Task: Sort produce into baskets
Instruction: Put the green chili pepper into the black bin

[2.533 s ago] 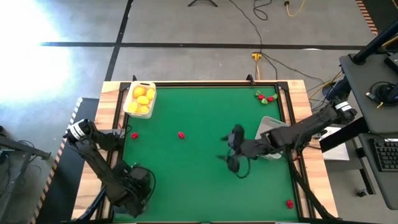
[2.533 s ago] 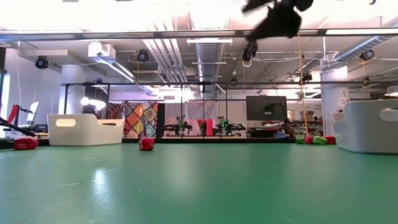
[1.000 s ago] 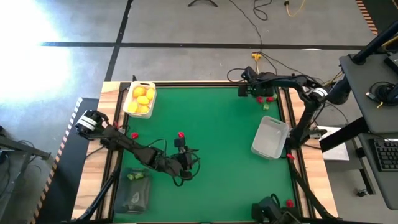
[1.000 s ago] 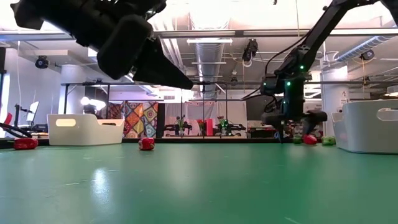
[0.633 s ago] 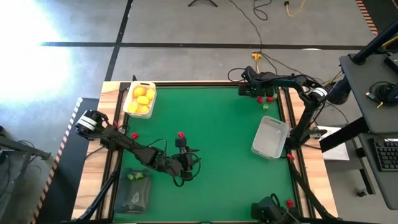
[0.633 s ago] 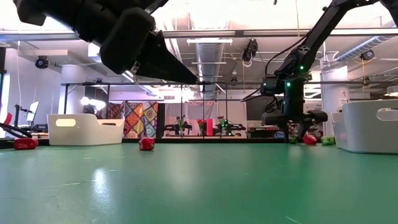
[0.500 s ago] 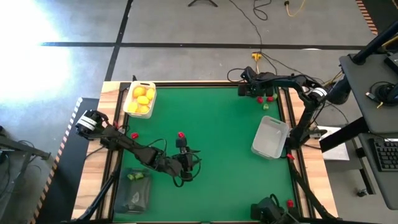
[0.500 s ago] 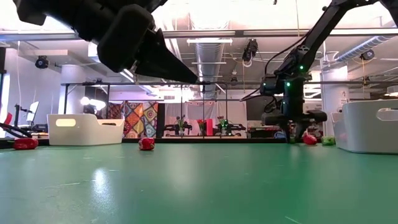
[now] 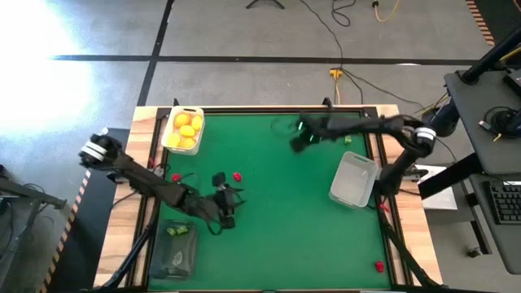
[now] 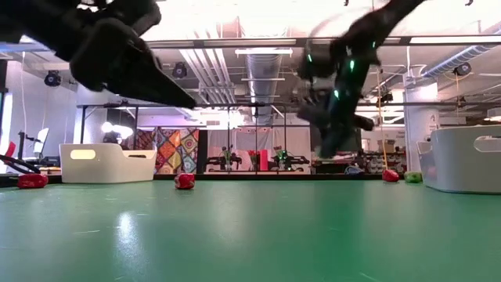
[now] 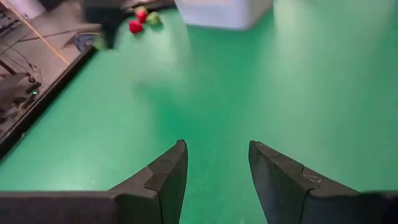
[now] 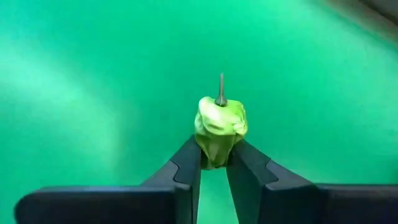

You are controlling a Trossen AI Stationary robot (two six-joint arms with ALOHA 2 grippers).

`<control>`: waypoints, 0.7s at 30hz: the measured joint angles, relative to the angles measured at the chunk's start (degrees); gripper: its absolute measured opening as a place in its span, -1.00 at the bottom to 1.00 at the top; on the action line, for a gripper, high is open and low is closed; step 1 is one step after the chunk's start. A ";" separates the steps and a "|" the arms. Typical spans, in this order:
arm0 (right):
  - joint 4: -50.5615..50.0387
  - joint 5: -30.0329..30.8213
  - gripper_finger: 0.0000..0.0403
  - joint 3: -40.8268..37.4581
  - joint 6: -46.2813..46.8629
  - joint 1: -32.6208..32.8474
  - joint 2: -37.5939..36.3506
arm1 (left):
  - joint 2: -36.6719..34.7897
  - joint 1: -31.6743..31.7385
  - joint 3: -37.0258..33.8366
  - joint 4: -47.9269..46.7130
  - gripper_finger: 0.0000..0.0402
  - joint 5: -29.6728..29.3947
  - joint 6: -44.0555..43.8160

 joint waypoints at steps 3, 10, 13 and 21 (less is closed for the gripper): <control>1.59 -0.41 -0.71 -0.26 0.34 13.26 0.02 | -4.60 0.05 -6.73 11.20 -0.23 0.07 -0.06; 17.23 0.35 -0.71 -0.26 -0.70 34.88 3.91 | -6.63 0.07 -14.61 32.14 -0.19 6.30 1.05; 22.08 0.92 -0.71 -0.24 -1.45 39.65 5.88 | -4.40 0.05 -14.66 32.70 -0.10 9.58 -0.28; 26.54 1.78 -0.71 -0.01 -3.13 43.65 12.28 | 6.61 0.07 -9.26 32.49 0.18 14.13 -3.45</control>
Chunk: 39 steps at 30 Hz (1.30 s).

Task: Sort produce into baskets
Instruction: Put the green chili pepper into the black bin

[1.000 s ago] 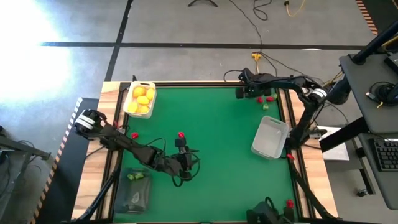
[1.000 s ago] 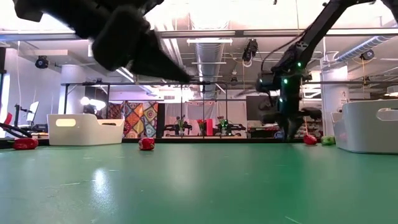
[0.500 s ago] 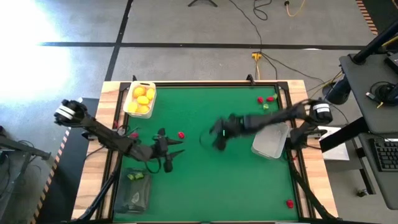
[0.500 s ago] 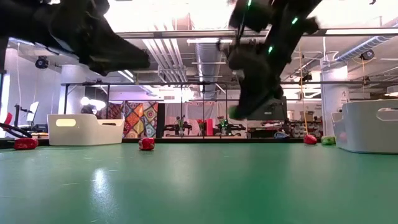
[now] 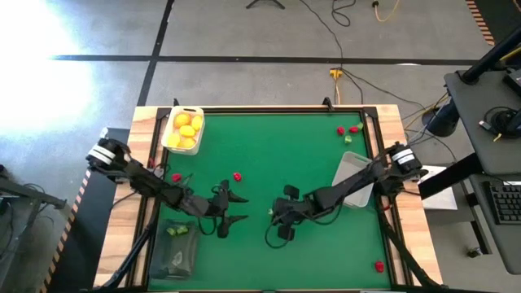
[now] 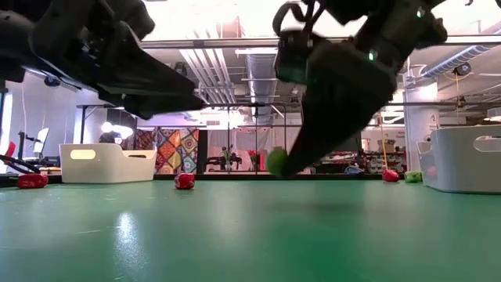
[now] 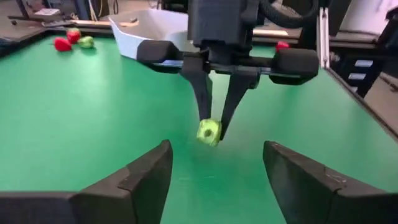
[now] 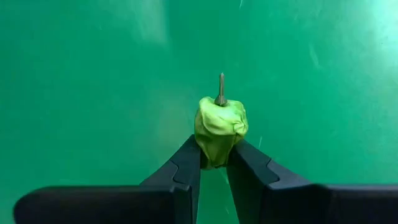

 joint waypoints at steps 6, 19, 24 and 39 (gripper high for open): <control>-0.36 -0.57 -0.68 0.55 -2.06 0.53 2.54 | 7.74 0.14 4.39 0.46 0.23 1.23 0.00; -6.14 -1.93 0.08 5.16 -3.35 1.47 2.06 | 17.76 3.00 13.83 -0.92 0.23 7.12 1.73; -18.29 -1.53 0.25 10.30 -2.55 3.10 1.89 | 22.13 3.73 16.66 -1.11 0.23 7.57 3.11; -25.26 1.41 0.43 17.85 1.37 9.39 1.87 | 31.46 5.53 22.21 -0.31 0.09 6.95 7.37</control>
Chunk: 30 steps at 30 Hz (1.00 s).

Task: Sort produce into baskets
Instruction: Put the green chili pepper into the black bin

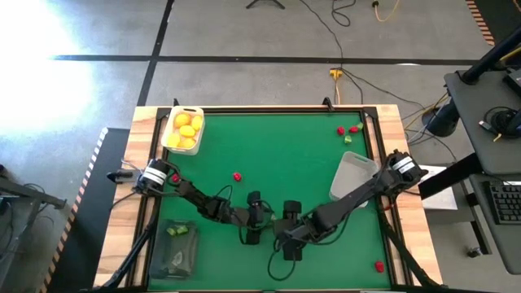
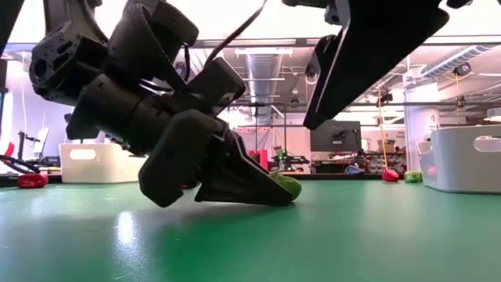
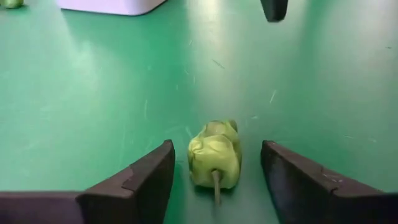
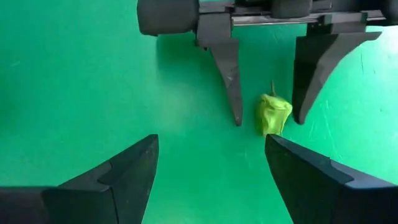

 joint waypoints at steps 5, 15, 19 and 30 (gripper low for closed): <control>-2.52 0.25 0.39 1.82 0.66 0.17 0.00 | -0.09 -0.05 -0.05 -0.25 -0.17 0.53 0.82; -5.68 1.60 0.33 3.03 1.23 0.17 -0.11 | -5.15 -0.68 -0.36 -7.14 -0.72 -0.38 1.92; -6.26 1.60 0.34 3.02 2.32 0.26 -0.11 | -13.69 -3.27 -0.27 -15.46 -0.76 -0.33 1.61; -6.21 3.52 0.32 2.58 2.45 0.28 -0.11 | -42.28 -21.38 3.76 -64.47 -0.75 0.38 -25.35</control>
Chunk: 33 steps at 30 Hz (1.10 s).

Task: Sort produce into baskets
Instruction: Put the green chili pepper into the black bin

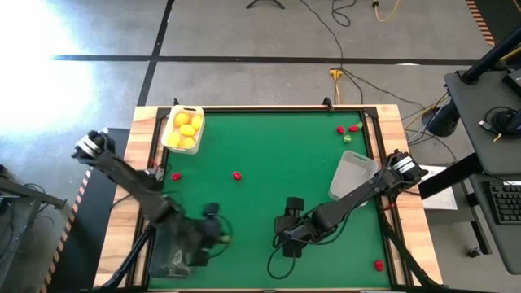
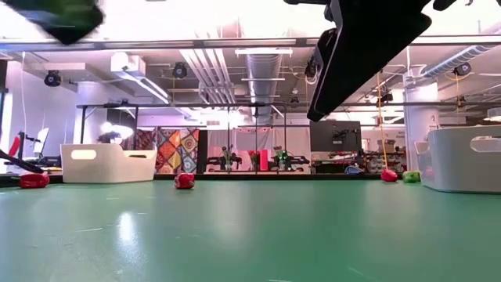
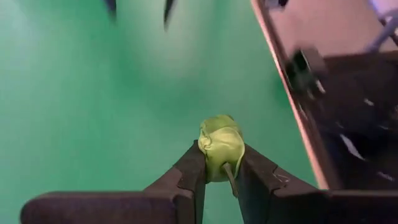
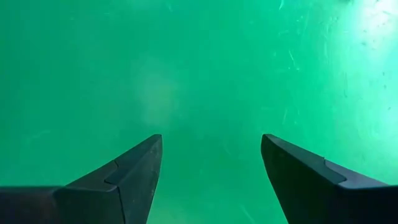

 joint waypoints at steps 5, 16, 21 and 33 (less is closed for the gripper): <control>0.72 1.09 0.34 -0.02 -0.03 -0.02 0.00 | -3.59 -10.67 2.66 -23.86 -0.75 3.85 -26.66; 2.16 1.10 0.41 -0.04 -1.07 -0.04 0.00 | -0.37 -22.39 -3.43 -31.25 -0.75 6.20 -47.49; 2.16 1.09 0.40 -0.04 -1.05 -0.07 0.00 | 2.57 -22.01 -6.67 -31.17 -0.75 14.98 -48.37; 0.25 1.05 0.57 0.77 -0.54 -0.92 -0.05 | 4.12 -21.99 -6.51 -34.35 -0.52 16.04 -49.60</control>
